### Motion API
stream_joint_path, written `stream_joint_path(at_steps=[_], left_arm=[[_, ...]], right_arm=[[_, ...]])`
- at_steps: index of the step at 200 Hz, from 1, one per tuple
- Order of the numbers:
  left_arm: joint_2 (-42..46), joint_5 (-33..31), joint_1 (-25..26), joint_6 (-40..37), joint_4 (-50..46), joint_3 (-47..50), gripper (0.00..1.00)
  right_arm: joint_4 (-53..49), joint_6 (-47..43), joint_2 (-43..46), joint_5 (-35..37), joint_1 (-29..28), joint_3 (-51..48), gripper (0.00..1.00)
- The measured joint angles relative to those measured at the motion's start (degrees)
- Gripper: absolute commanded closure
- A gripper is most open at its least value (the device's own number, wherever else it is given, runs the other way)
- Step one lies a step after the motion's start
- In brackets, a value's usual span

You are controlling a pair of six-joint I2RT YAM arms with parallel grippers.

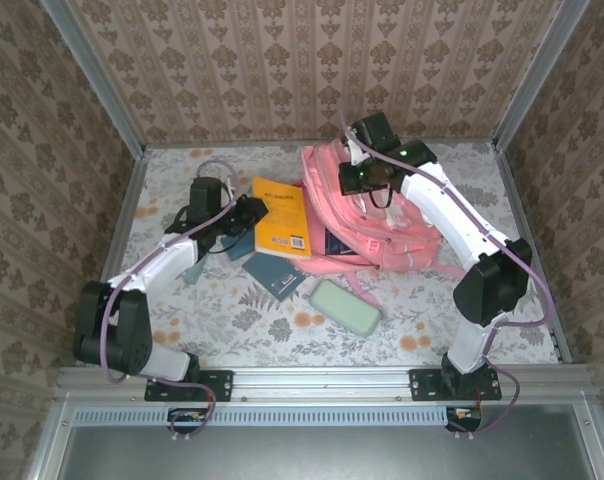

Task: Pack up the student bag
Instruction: Place the book in the student bag.

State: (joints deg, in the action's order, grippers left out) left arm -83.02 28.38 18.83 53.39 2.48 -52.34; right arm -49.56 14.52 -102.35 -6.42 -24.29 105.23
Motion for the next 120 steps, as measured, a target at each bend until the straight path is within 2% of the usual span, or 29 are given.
stream_joint_path(at_steps=[41,79,120], left_arm=[[-10.67,-3.91,5.6,2.14,5.9,-6.64,1.0],[-21.66,-7.52,11.76,7.8,13.97,-11.45,1.0],[-30.93,-11.3,17.53,10.29,15.89,-19.19,1.0]], right_arm=[[0.0,1.09,0.85,-7.76,3.5,0.0,1.0],[0.17,2.38,1.64,-9.57,4.28,-0.98,1.0],[2.47,3.74,2.01,-10.75,4.28,-3.21,1.0]])
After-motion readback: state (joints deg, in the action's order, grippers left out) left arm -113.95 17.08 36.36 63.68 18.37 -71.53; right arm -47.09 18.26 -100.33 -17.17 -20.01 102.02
